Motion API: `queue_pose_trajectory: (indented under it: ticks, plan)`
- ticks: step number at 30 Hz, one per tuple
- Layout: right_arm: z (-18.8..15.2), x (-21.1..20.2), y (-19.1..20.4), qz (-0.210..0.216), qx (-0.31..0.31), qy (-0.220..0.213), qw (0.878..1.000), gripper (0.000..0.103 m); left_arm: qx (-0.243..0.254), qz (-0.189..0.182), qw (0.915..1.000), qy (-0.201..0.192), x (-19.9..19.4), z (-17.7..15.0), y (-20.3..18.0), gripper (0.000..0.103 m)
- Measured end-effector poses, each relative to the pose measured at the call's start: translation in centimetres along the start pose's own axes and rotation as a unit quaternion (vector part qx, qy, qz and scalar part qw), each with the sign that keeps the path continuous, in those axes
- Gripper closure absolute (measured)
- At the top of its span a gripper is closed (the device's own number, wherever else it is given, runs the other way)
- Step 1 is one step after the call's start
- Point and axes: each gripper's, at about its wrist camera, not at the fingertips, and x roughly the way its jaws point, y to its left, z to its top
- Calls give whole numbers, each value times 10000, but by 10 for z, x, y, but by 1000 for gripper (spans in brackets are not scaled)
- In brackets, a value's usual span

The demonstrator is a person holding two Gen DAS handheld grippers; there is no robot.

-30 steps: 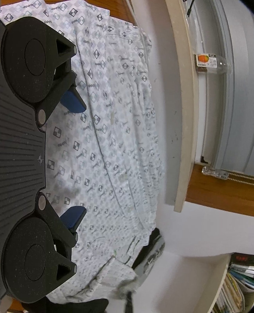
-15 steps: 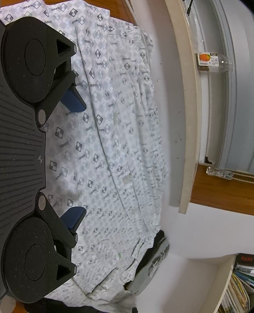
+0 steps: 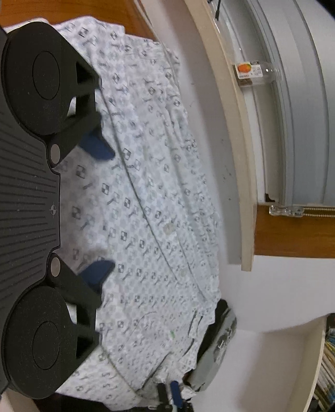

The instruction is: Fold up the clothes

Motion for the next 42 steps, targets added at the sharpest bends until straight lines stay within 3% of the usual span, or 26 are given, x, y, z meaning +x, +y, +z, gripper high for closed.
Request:
queue_pose_trajectory:
  ticks: [1, 4, 8, 9, 11, 13, 23, 26, 33, 36, 38, 42]
  plan:
    - [1, 0, 10, 158, -135, 66, 9998, 83, -4, -9, 10000, 22, -6, -1, 0, 37]
    - [1, -3, 30, 409, -369, 182, 9983, 86, 28, -85, 9999, 142, -23, -9, -1, 55]
    - [-3, -8, 49, 663, -660, 303, 9952, 86, 194, -43, 9988, 446, -47, -29, -2, 57]
    - [-4, -10, 53, 732, -751, 324, 9940, 85, 262, -17, 9984, 498, -55, -34, -2, 57]
    - [-6, -9, 57, 827, -865, 386, 9921, 73, 362, 7, 9977, 576, -72, -43, 1, 42]
    - [-7, -10, 62, 835, -1056, 402, 9901, 67, 527, 57, 9962, 687, -88, -51, 3, 34]
    - [-9, -13, 72, 897, -1624, 551, 9811, 57, 1949, 202, 9707, 1391, -137, -87, -14, 34]
    - [-13, -11, 74, 843, -1729, 622, 9793, 57, 2208, 158, 9638, 1484, -140, -96, -24, 31]
    - [-18, -6, 68, 763, -1727, 693, 9796, 58, 2683, 526, 9475, 1659, -128, -107, -30, 31]
    - [-18, -8, 67, 792, -1731, 618, 9798, 65, 2758, 613, 9453, 1633, -129, -107, -28, 36]
    - [-17, -9, 67, 862, -1710, 591, 9797, 79, 2630, 517, 9489, 1664, -130, -104, -25, 43]
    - [-15, -12, 66, 824, -1740, 485, 9801, 93, 2361, 353, 9579, 1596, -136, -97, -16, 55]
